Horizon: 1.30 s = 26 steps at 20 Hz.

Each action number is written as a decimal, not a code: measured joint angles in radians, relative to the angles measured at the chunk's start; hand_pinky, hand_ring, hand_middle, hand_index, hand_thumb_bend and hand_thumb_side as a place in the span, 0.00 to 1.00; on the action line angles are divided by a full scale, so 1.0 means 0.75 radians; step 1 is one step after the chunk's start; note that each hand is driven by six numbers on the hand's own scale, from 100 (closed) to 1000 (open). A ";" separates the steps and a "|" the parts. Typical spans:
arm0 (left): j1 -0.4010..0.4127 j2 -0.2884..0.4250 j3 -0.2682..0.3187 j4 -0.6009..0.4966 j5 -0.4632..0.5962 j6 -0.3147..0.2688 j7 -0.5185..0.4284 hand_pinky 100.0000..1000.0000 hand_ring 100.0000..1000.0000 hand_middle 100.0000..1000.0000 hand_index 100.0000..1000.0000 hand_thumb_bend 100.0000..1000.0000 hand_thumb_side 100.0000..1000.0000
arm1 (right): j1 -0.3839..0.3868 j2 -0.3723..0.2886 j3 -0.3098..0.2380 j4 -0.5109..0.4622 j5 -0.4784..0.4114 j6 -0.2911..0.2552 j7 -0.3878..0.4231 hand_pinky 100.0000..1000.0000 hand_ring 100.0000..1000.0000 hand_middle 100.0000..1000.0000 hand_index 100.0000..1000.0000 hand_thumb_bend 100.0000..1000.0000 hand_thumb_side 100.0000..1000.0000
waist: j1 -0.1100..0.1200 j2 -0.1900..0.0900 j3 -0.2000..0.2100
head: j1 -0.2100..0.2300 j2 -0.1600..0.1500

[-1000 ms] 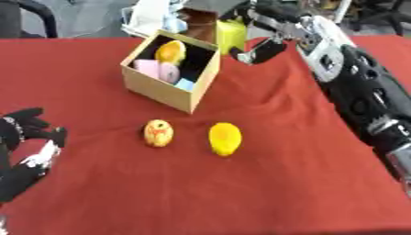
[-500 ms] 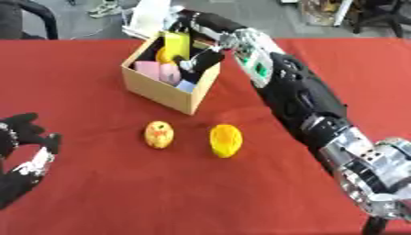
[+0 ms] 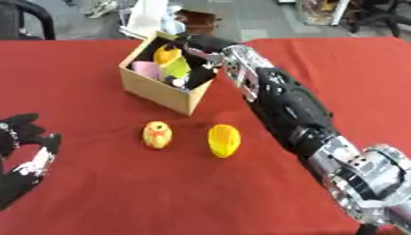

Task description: Pick up objects on the table and place them in the box.

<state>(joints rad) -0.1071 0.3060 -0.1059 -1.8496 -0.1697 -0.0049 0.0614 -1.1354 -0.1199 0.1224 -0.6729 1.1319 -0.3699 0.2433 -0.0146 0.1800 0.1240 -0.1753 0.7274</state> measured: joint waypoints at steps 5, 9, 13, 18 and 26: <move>0.000 0.000 0.000 0.000 0.000 0.000 0.000 0.68 0.51 0.51 0.75 0.37 0.38 | 0.001 -0.001 -0.015 0.009 0.041 -0.020 -0.024 0.78 0.76 0.84 0.94 0.15 0.53 | 0.000 0.000 -0.001 | 0.004 0.000; 0.014 0.000 0.013 0.001 0.000 0.001 0.012 0.68 0.51 0.51 0.75 0.36 0.38 | 0.007 -0.058 0.042 -0.036 0.020 -0.062 -0.069 0.78 0.75 0.83 0.94 0.13 0.53 | 0.000 0.000 -0.064 | 0.038 0.001; 0.020 0.000 0.025 0.003 -0.003 0.001 0.026 0.68 0.51 0.51 0.75 0.36 0.38 | 0.080 -0.165 0.164 -0.162 -0.053 -0.141 -0.149 0.77 0.74 0.81 0.93 0.10 0.53 | 0.000 0.000 -0.083 | 0.064 0.001; 0.026 0.000 0.033 0.009 -0.005 0.002 0.037 0.68 0.51 0.51 0.75 0.36 0.38 | 0.205 -0.298 0.269 -0.340 -0.162 -0.247 -0.198 0.76 0.72 0.77 0.91 0.08 0.53 | -0.001 0.000 -0.096 | 0.080 0.001; 0.026 0.000 0.034 0.013 -0.005 0.001 0.043 0.68 0.51 0.51 0.75 0.36 0.38 | 0.401 -0.412 0.399 -0.621 -0.341 -0.395 -0.063 0.75 0.71 0.74 0.88 0.03 0.53 | -0.001 0.000 -0.105 | 0.084 0.001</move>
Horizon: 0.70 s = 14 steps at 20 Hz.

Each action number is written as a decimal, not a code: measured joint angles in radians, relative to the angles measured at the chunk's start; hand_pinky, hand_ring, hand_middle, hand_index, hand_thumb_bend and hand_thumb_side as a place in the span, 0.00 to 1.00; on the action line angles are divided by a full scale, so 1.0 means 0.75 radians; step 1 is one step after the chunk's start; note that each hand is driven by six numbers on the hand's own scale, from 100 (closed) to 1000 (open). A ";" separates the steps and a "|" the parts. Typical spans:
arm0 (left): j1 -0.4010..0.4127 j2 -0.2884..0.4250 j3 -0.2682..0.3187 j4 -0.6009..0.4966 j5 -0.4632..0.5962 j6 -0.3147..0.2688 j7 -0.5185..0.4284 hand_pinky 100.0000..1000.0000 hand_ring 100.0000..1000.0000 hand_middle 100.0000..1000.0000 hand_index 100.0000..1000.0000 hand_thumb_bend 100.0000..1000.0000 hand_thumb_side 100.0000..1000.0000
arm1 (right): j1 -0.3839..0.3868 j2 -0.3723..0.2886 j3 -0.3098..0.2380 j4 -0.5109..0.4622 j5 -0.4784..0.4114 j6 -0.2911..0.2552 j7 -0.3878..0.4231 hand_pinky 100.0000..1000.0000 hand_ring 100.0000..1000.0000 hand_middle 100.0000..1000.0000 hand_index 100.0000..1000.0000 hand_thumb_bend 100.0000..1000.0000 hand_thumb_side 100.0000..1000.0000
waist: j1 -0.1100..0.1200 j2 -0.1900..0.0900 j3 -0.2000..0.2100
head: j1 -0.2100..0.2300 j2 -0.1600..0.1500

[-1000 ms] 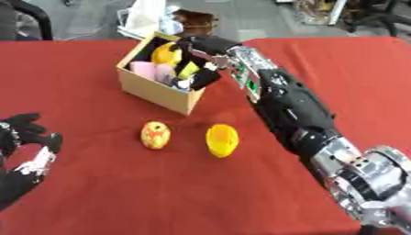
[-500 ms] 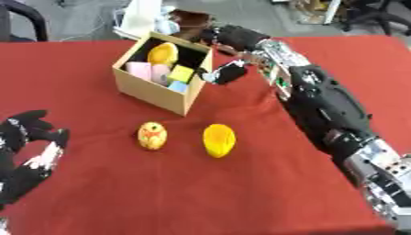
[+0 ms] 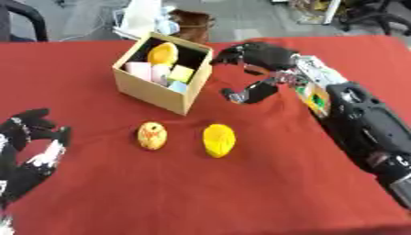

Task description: Pick up objects on the table and place them in the box.

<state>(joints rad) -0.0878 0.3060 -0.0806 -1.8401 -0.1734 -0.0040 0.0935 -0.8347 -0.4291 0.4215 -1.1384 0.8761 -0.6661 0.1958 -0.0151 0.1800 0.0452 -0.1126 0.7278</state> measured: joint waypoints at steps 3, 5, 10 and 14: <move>0.000 0.000 0.000 0.005 0.000 0.000 0.000 0.68 0.51 0.51 0.75 0.36 0.39 | 0.043 -0.011 0.056 -0.067 -0.071 -0.015 0.068 0.75 0.71 0.73 0.88 0.00 0.48 | 0.000 0.000 0.001 | 0.000 0.000; 0.000 0.000 0.000 0.007 0.000 0.000 0.000 0.68 0.51 0.51 0.75 0.36 0.39 | 0.058 -0.012 0.097 -0.097 -0.119 -0.015 0.117 0.75 0.72 0.73 0.88 0.00 0.47 | 0.000 0.000 0.001 | -0.001 0.000; 0.000 0.000 0.000 0.013 0.000 0.000 0.000 0.68 0.51 0.51 0.75 0.35 0.39 | 0.059 -0.017 0.178 -0.124 -0.245 0.011 0.243 0.76 0.72 0.74 0.88 0.00 0.44 | 0.000 0.000 0.005 | -0.004 0.000; 0.000 0.000 0.000 0.013 0.000 0.000 -0.001 0.68 0.51 0.51 0.75 0.35 0.39 | 0.059 -0.020 0.221 -0.126 -0.308 0.034 0.342 0.77 0.74 0.75 0.89 0.01 0.41 | 0.000 0.000 0.006 | -0.004 0.000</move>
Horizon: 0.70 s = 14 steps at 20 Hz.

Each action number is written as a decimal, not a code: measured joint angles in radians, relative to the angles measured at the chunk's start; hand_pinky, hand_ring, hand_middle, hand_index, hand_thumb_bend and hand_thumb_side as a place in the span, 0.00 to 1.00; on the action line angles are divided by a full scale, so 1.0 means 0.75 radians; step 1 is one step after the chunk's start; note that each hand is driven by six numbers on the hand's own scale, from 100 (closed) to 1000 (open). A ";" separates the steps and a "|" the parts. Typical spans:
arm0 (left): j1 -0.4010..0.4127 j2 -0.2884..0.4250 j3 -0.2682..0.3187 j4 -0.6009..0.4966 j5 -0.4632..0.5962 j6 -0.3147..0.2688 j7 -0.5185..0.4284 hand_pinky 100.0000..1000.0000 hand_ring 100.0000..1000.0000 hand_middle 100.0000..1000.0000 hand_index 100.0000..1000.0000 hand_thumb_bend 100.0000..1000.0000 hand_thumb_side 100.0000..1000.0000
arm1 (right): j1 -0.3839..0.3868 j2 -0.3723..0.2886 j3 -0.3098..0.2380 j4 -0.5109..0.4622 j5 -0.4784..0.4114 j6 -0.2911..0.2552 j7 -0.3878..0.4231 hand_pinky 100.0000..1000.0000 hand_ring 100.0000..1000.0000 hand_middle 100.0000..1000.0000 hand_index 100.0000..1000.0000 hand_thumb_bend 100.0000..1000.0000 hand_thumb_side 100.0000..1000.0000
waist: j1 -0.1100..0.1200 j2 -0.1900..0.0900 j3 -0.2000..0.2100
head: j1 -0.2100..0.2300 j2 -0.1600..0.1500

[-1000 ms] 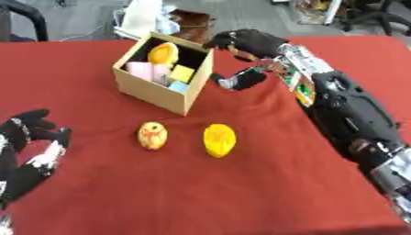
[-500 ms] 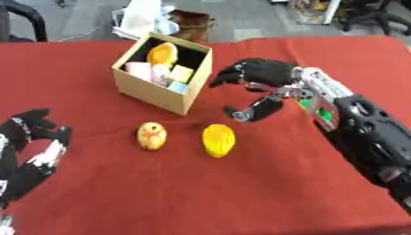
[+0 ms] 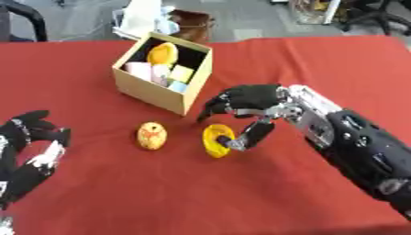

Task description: Pick up objects on the table and place them in the box.

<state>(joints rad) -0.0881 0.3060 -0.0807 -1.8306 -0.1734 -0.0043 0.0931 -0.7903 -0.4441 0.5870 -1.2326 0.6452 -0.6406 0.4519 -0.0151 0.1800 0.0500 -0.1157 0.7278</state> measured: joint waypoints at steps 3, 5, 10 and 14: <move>0.000 0.000 0.000 0.000 0.000 0.000 -0.001 0.68 0.51 0.51 0.75 0.35 0.39 | 0.000 0.000 0.007 0.004 -0.005 0.007 0.072 0.78 0.75 0.76 0.90 0.03 0.35 | 0.000 0.000 0.002 | 0.000 0.000; 0.000 0.000 0.000 0.000 0.000 0.000 -0.001 0.68 0.51 0.51 0.75 0.35 0.39 | 0.000 0.001 0.003 0.012 0.000 0.018 0.112 0.78 0.75 0.74 0.89 0.00 0.20 | 0.000 0.000 0.002 | 0.000 0.000; 0.000 0.000 0.000 0.000 0.000 0.000 -0.001 0.68 0.51 0.51 0.75 0.35 0.39 | -0.002 0.006 -0.043 0.035 -0.002 0.091 0.186 0.77 0.71 0.64 0.83 0.00 0.00 | 0.000 0.000 0.002 | 0.001 0.000; 0.000 0.000 0.000 0.000 0.000 0.000 -0.001 0.68 0.51 0.51 0.75 0.35 0.39 | -0.010 0.006 -0.080 0.031 -0.037 0.159 0.254 0.74 0.58 0.41 0.61 0.00 0.00 | 0.000 0.000 0.000 | 0.001 0.000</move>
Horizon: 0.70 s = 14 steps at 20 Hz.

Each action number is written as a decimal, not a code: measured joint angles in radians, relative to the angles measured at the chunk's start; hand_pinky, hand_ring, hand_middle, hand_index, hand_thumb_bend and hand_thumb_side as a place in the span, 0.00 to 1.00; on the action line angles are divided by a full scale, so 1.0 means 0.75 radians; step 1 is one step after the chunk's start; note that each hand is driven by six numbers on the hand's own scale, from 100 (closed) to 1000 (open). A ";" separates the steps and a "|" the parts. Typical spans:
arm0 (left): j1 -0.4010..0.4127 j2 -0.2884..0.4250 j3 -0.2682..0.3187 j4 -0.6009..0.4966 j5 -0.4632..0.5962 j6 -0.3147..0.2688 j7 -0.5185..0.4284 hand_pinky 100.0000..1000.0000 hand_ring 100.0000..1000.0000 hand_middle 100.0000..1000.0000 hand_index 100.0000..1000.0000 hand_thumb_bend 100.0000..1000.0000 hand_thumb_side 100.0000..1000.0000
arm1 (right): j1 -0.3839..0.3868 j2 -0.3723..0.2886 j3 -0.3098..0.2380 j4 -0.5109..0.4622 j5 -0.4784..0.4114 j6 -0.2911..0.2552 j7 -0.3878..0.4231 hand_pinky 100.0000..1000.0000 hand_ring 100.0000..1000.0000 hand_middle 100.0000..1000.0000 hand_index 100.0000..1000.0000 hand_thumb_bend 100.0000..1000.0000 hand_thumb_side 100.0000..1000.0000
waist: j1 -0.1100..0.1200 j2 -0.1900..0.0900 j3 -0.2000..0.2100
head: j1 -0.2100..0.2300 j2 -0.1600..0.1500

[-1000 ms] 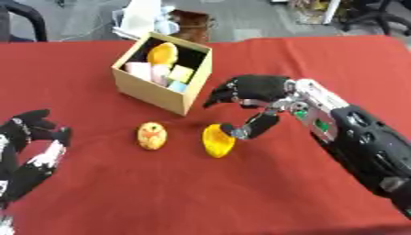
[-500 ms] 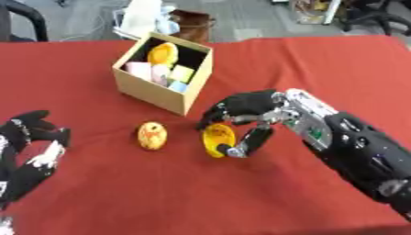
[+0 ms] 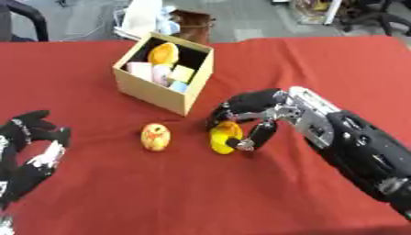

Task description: Pick up objects on the table and place them in the box.

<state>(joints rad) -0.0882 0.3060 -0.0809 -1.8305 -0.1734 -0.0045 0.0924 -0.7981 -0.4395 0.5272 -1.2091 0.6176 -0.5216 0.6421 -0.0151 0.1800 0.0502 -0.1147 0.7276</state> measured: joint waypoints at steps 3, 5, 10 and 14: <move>0.000 0.000 0.000 0.000 0.000 0.000 0.000 0.68 0.51 0.51 0.75 0.35 0.39 | -0.016 -0.008 -0.022 -0.019 -0.045 0.037 0.038 0.71 0.53 0.29 0.47 0.00 0.00 | 0.000 0.000 -0.002 | 0.002 0.000; 0.000 0.000 0.000 0.000 0.000 0.000 0.000 0.68 0.51 0.51 0.75 0.34 0.39 | -0.036 -0.018 -0.036 -0.045 -0.074 0.052 0.053 0.70 0.49 0.21 0.39 0.00 0.00 | 0.000 0.000 -0.003 | 0.004 0.000; 0.000 0.000 0.000 0.000 0.000 0.000 0.000 0.68 0.51 0.51 0.75 0.34 0.39 | -0.102 -0.056 -0.072 -0.123 -0.141 0.071 0.073 0.70 0.48 0.19 0.37 0.00 0.00 | 0.000 0.000 -0.004 | 0.005 0.000; 0.000 0.000 0.000 0.000 0.000 0.000 0.000 0.68 0.51 0.51 0.75 0.34 0.39 | -0.157 -0.080 -0.108 -0.152 -0.149 0.075 0.076 0.70 0.47 0.18 0.36 0.00 0.00 | 0.000 0.000 -0.003 | 0.006 0.000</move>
<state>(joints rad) -0.0879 0.3060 -0.0807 -1.8304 -0.1734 -0.0047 0.0926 -0.9157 -0.4993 0.4463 -1.3230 0.5057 -0.4653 0.6990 -0.0151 0.1800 0.0483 -0.1106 0.7276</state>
